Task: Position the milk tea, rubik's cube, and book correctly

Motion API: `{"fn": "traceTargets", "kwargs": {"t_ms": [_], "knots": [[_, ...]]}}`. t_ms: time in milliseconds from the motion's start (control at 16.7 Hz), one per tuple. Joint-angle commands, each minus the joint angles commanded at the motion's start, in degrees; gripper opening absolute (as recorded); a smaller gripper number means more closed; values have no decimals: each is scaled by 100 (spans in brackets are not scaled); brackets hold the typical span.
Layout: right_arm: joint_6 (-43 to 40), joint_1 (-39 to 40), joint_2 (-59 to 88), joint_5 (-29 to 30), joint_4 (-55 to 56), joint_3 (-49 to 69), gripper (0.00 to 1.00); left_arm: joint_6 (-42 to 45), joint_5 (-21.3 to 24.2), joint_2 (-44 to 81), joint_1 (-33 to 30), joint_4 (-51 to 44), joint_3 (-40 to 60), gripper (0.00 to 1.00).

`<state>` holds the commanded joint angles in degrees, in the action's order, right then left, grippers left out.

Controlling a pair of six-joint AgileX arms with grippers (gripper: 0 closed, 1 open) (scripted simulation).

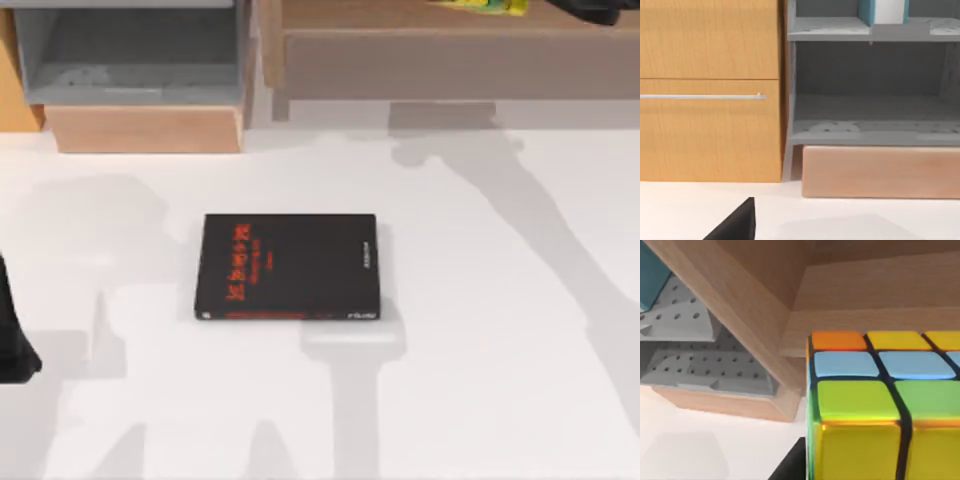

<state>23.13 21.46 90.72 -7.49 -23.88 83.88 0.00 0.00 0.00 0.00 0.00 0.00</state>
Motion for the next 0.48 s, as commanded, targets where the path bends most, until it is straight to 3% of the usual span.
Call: {"fn": "traceTargets", "kwargs": {"t_ms": [480], "knots": [[-2029, -2236, -408, 444, 2657, -231, 0, 0, 0, 0, 0, 0, 0, 100]]}}
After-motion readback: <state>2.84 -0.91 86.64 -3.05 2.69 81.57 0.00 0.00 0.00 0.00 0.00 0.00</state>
